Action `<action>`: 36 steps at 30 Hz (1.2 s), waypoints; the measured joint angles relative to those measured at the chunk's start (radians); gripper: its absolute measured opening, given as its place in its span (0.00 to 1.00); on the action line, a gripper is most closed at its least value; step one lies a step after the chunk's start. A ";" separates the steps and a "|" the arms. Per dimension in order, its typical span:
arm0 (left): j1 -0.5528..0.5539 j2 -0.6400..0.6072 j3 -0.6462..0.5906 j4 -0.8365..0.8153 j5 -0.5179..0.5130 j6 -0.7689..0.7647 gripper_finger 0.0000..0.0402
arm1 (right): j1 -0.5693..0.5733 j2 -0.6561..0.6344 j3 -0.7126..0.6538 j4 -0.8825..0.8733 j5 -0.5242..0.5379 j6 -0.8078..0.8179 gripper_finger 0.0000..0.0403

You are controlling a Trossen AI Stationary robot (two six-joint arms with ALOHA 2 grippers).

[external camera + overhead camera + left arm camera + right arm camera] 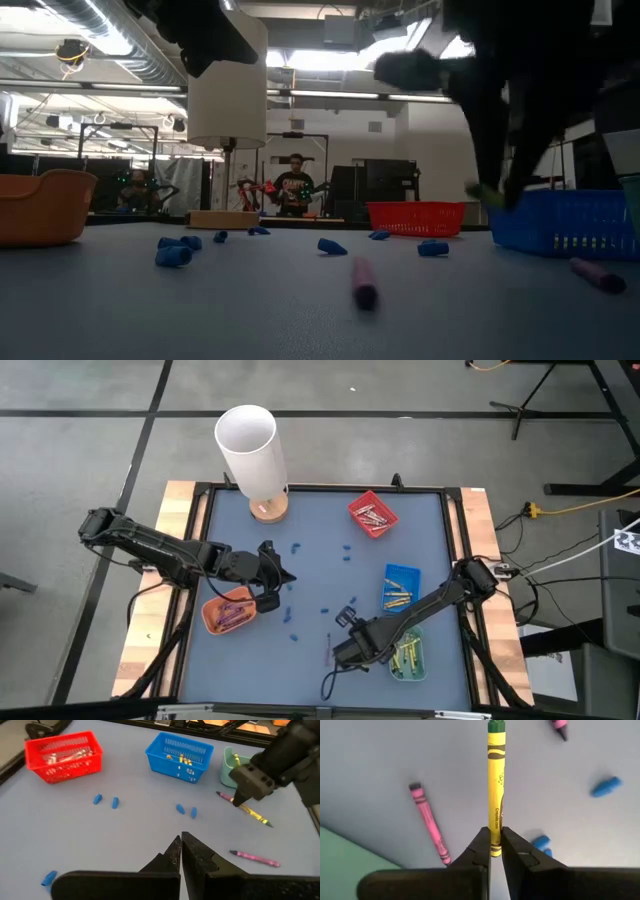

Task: Sort crayons
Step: Put the green crayon into the green bin

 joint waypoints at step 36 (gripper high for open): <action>-0.289 0.415 0.000 0.400 0.236 -0.079 0.26 | 0.254 -0.004 0.024 -0.477 -0.166 0.584 0.07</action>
